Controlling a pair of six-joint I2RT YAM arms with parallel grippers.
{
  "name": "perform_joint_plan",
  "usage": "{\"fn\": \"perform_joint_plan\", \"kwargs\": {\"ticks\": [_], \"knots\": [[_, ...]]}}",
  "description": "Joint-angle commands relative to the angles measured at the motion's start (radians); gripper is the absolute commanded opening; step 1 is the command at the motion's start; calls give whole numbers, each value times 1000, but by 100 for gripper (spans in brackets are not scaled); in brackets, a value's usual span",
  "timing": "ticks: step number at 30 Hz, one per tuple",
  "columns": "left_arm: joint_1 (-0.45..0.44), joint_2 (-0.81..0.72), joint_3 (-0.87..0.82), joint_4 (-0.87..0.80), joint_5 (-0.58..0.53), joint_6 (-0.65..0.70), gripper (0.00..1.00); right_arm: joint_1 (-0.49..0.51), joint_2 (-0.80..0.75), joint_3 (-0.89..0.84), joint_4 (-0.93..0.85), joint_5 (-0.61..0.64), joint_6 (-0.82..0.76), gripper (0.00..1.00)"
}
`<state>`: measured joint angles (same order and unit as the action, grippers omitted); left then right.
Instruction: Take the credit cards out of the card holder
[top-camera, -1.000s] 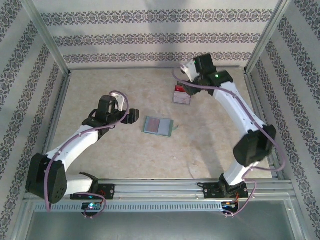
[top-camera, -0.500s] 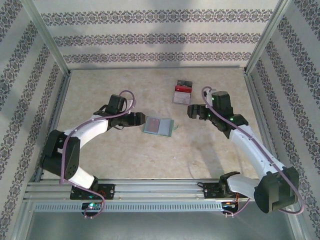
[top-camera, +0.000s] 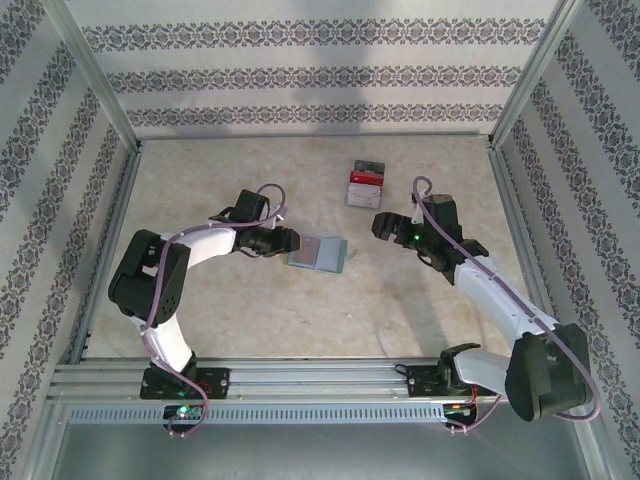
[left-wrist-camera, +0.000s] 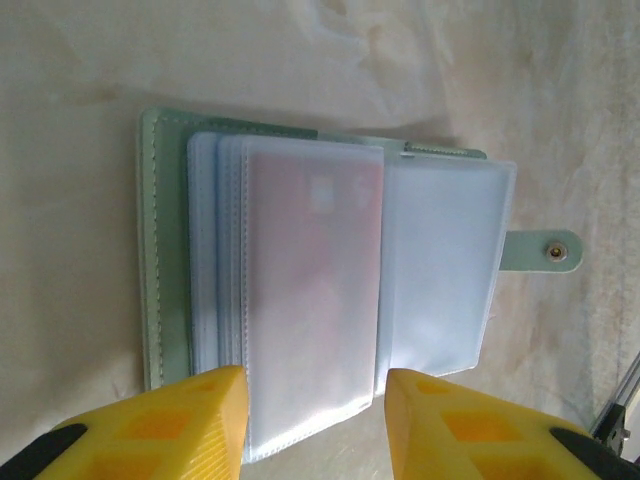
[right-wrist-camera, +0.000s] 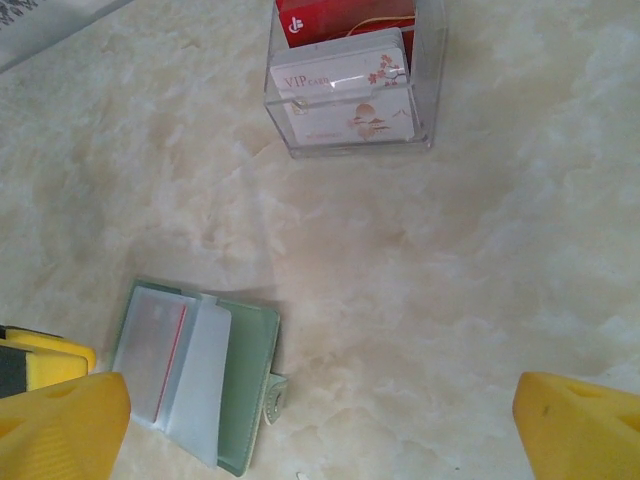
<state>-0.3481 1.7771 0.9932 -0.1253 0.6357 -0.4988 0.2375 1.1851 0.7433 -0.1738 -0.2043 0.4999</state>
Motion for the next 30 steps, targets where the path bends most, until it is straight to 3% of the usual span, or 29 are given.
{"fn": "perform_joint_plan", "kwargs": {"ticks": [1, 30], "knots": [[-9, 25, 28, 12, 0, 17, 41, -8, 8, 36, 25, -12, 11, 98], [-21, 72, 48, 45, 69, 26, 30, -20, 35, 22, 18, -12, 0, 98]]}}
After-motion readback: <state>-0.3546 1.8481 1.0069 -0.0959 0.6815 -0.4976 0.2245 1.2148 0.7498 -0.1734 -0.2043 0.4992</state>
